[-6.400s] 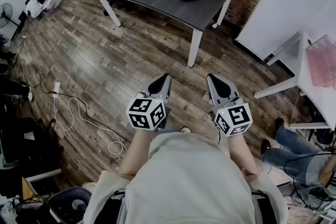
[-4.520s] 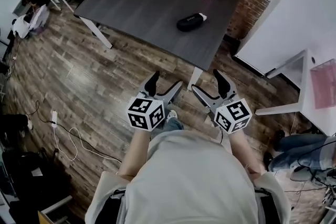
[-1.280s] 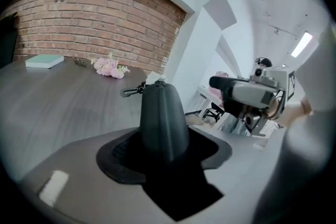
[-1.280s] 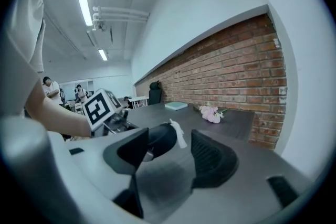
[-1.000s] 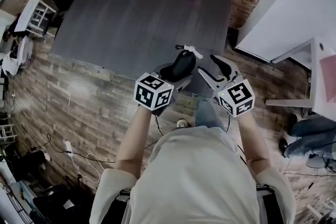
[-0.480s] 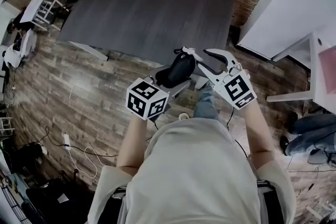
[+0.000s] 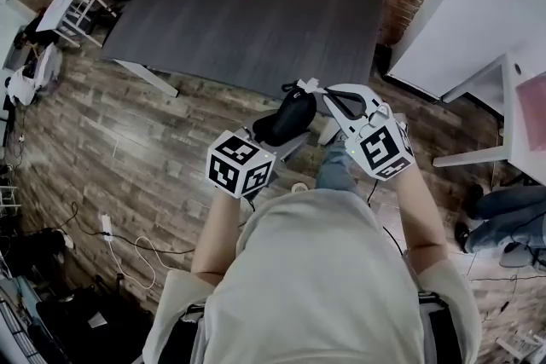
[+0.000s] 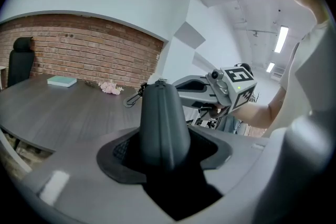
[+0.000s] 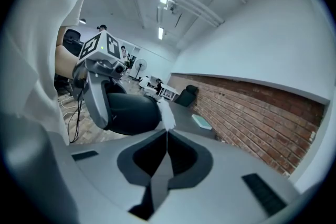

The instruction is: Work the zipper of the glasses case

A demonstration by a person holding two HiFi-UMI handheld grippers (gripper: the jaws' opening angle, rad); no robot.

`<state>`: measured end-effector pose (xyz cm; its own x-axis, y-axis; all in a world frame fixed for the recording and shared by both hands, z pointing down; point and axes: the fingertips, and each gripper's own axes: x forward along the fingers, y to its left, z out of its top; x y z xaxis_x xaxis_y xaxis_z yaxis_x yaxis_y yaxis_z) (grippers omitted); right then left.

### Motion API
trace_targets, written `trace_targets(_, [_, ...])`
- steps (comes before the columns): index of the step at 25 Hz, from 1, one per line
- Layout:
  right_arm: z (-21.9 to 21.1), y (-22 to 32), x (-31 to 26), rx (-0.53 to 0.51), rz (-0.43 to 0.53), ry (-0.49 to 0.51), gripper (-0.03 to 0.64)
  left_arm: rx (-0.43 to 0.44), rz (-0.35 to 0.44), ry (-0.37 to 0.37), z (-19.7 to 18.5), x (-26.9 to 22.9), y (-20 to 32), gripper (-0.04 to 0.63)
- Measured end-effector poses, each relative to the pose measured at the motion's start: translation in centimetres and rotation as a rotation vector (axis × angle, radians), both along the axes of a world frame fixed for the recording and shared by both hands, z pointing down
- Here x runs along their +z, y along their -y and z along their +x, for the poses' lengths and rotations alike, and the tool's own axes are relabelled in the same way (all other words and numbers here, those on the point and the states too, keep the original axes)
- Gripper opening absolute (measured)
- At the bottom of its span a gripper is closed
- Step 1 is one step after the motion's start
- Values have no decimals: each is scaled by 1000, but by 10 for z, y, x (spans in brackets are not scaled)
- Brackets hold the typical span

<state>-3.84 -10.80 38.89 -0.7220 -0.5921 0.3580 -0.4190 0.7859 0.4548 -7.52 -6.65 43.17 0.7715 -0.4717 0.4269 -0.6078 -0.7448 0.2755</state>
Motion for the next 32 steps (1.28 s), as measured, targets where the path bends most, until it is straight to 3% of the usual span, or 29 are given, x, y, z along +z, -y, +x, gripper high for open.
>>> trace_targets(8, [10,19,-25,60,112,-98,6,-21,23,-31,-1,1,-8,256])
trace_targets(15, [24,23,-21,84,93,-122,6,-43,72,-107,-4,-21,-4,255])
trace_targets(27, [7,-4,28,99,-188,90,6,-57,67,-260,-6,-53,15,255])
trace_targets(32, [-10,-25,54,65,-320,140,6,-62,64,-282,-5,-57,30,256])
